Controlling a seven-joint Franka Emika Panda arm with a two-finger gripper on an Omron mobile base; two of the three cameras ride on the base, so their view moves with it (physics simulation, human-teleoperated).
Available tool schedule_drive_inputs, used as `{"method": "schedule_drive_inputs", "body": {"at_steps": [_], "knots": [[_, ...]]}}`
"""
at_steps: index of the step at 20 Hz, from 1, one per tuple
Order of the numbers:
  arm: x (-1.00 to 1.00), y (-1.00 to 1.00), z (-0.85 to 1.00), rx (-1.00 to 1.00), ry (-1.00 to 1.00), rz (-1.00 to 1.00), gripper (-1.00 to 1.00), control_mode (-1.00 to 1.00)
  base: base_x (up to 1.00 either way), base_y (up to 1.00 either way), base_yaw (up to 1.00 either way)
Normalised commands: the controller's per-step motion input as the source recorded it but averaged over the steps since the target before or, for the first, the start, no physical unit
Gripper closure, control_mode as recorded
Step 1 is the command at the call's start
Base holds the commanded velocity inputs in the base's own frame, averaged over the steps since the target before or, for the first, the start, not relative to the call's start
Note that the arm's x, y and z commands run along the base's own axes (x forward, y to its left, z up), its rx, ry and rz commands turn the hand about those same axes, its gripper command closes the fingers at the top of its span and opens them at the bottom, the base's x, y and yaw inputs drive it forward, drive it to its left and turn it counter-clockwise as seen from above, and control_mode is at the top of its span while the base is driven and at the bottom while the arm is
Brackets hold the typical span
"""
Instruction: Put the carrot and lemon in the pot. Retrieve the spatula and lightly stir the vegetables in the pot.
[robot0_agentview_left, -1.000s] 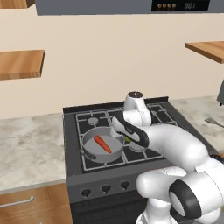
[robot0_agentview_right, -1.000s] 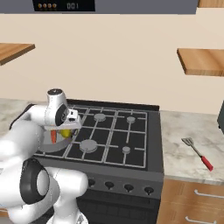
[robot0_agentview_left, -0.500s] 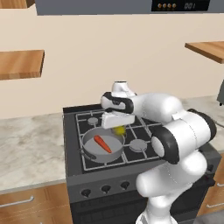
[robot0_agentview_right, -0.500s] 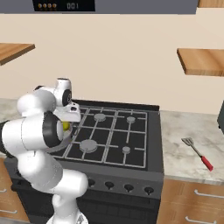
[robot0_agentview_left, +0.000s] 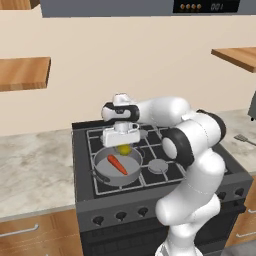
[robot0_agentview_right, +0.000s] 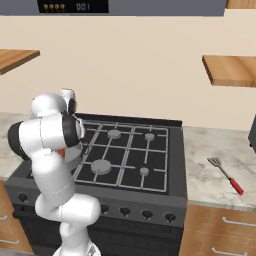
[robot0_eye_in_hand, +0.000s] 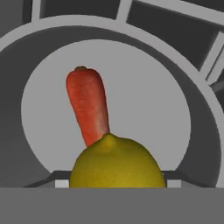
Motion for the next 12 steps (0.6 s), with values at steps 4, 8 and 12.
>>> {"method": "schedule_drive_inputs", "body": {"at_steps": [4, 8, 12], "knots": [[0.0, 0.32, -0.25, 0.0, 0.0, 0.02, 1.0, -1.0, 0.0, 0.0, 0.0], [0.0, 0.21, -0.16, 0.0, 0.0, 0.01, 1.0, -1.0, 0.0, 0.0, 0.0], [0.0, 0.03, 0.0, 0.0, 0.03, 0.0, -1.0, -1.0, 0.0, 0.0, 0.0]]}}
